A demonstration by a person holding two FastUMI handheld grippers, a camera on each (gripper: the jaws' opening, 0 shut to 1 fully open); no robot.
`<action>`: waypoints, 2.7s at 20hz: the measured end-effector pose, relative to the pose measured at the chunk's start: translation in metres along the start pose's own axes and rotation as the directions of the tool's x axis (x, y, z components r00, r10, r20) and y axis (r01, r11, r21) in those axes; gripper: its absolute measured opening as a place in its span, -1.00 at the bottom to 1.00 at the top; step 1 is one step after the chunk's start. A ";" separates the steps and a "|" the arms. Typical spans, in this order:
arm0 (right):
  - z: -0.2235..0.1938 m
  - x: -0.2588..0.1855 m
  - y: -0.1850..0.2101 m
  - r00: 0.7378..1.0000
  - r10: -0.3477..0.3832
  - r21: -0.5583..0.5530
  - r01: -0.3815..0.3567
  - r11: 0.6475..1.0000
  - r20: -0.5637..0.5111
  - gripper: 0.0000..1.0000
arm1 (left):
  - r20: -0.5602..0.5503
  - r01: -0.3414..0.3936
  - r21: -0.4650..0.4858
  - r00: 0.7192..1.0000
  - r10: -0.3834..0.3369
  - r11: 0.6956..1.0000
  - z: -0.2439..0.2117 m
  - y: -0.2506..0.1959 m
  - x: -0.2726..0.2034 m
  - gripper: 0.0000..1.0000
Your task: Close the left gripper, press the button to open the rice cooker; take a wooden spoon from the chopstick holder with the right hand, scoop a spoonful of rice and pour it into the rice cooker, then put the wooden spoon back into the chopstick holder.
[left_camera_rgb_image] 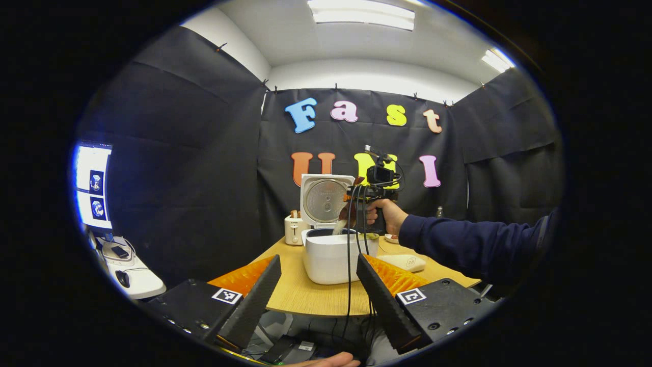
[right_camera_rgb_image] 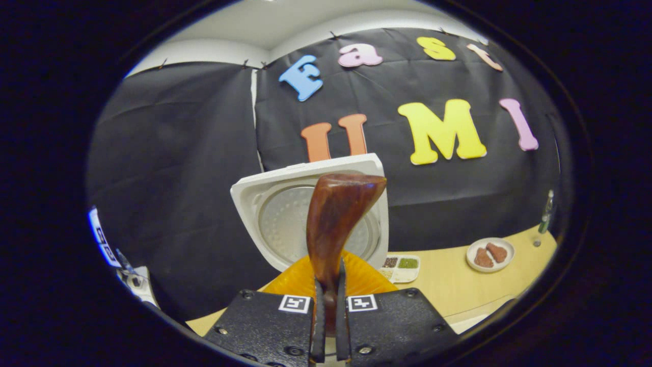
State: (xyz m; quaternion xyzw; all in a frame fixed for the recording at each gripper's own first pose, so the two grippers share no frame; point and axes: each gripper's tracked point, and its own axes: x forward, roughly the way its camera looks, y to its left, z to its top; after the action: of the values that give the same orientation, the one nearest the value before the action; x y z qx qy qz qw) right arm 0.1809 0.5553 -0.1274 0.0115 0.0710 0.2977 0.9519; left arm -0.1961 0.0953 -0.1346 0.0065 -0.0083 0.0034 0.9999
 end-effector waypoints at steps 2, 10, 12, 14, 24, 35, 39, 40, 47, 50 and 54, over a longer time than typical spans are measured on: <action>0.006 -0.005 0.008 0.999 -0.010 -0.152 0.015 0.988 0.032 -0.74 | -0.005 0.006 0.000 1.000 -0.006 1.000 -0.002 -0.004 0.001 0.90; 0.004 -0.012 0.024 0.995 -0.036 -0.381 0.067 0.922 0.089 -0.73 | -0.027 0.006 0.002 1.000 -0.006 1.000 -0.008 -0.011 0.006 0.90; 0.004 -0.015 0.015 0.995 -0.049 -0.371 0.079 0.925 0.089 -0.70 | -0.037 0.003 0.005 0.999 -0.003 1.000 -0.011 -0.013 0.007 0.90; 0.008 -0.024 0.004 0.994 -0.059 -0.351 0.087 0.932 0.090 -0.73 | -0.036 -0.010 0.006 0.999 0.011 1.000 -0.013 -0.013 0.009 0.90; 0.028 -0.079 -0.074 0.993 -0.108 -0.255 0.119 0.960 0.054 -0.73 | -0.052 -0.013 -0.018 0.999 0.012 1.000 -0.016 -0.034 0.030 0.90; 0.048 -0.153 -0.214 0.974 -0.223 -0.145 0.228 0.963 0.051 -0.72 | -0.040 0.051 0.030 0.998 -0.049 0.998 -0.014 -0.089 0.060 0.90; 0.054 -0.179 -0.261 0.960 -0.268 -0.128 0.276 0.952 0.077 -0.69 | -0.036 0.048 0.030 0.998 -0.047 0.998 -0.014 -0.099 0.066 0.90; 0.052 -0.184 -0.273 0.957 -0.280 -0.124 0.287 0.950 0.071 -0.69 | -0.032 0.048 0.018 0.998 -0.047 0.999 -0.013 -0.101 0.068 0.91; 0.022 -0.219 -0.338 0.934 -0.355 -0.038 0.356 0.934 0.032 -0.68 | -0.010 0.036 -0.006 0.999 -0.036 0.999 -0.012 -0.108 0.097 0.90; -0.003 -0.227 -0.367 0.922 -0.387 0.002 0.387 0.922 -0.002 -0.68 | 0.012 0.029 0.028 0.999 -0.029 0.999 -0.001 -0.107 0.108 0.89; -0.042 -0.229 -0.399 0.906 -0.421 0.036 0.423 0.906 -0.048 -0.67 | 0.048 0.021 0.044 0.999 -0.023 0.999 0.020 -0.105 0.121 0.89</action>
State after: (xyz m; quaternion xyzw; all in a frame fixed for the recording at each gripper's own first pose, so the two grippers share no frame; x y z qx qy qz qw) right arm 0.2146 0.0967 -0.1649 0.0117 0.0973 0.0834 0.9917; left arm -0.0745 -0.0089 -0.1140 0.0282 -0.0322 -0.0076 0.9991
